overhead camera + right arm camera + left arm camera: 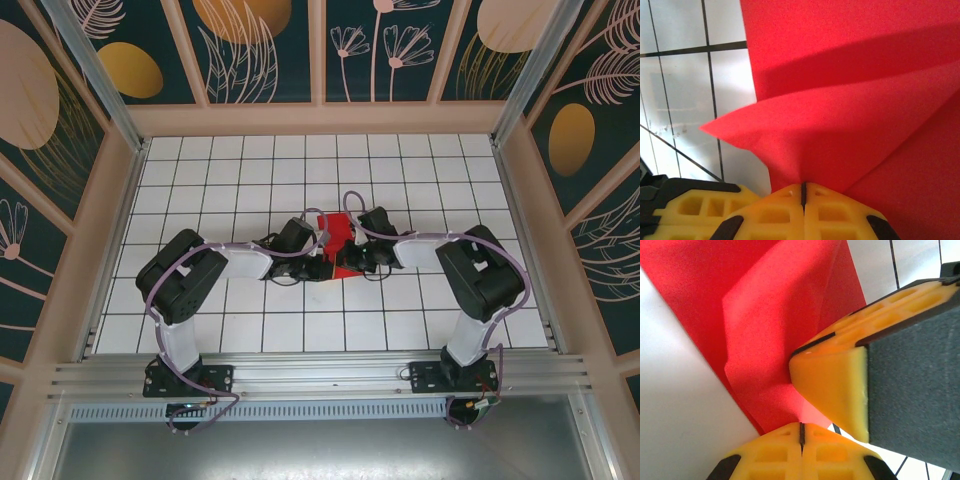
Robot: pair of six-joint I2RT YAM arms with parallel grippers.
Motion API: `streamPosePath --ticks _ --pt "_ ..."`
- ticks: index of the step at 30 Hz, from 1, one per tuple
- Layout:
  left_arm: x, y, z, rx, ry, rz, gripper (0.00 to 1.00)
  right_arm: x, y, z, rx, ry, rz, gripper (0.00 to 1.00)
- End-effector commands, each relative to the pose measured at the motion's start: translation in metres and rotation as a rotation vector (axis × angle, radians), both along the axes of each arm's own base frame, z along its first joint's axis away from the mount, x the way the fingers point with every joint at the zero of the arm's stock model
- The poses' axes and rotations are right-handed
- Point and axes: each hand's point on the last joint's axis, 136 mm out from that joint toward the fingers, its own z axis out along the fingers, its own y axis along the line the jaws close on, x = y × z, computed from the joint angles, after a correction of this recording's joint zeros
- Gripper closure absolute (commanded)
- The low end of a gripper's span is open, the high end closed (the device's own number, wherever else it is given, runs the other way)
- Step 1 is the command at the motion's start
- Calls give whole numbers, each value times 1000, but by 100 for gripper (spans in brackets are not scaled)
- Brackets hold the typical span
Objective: Fold a paper plane with a square sheet of paper (fold left side to right side)
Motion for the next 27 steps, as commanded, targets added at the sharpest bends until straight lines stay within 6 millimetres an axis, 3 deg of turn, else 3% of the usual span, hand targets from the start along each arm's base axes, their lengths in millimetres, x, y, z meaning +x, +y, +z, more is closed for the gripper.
streamPosePath --ticks 1,13,15,27 --pt "-15 25 -34 127 49 14 100 7 -4 -8 -57 -34 7 100" --pt "-20 31 -40 141 59 19 100 21 -10 -11 -107 -70 9 100" --pt "-21 32 -41 144 61 21 100 31 -20 -11 -113 -70 -17 100" --pt "-24 37 -49 166 68 24 100 47 -32 -12 -92 -65 -48 100"
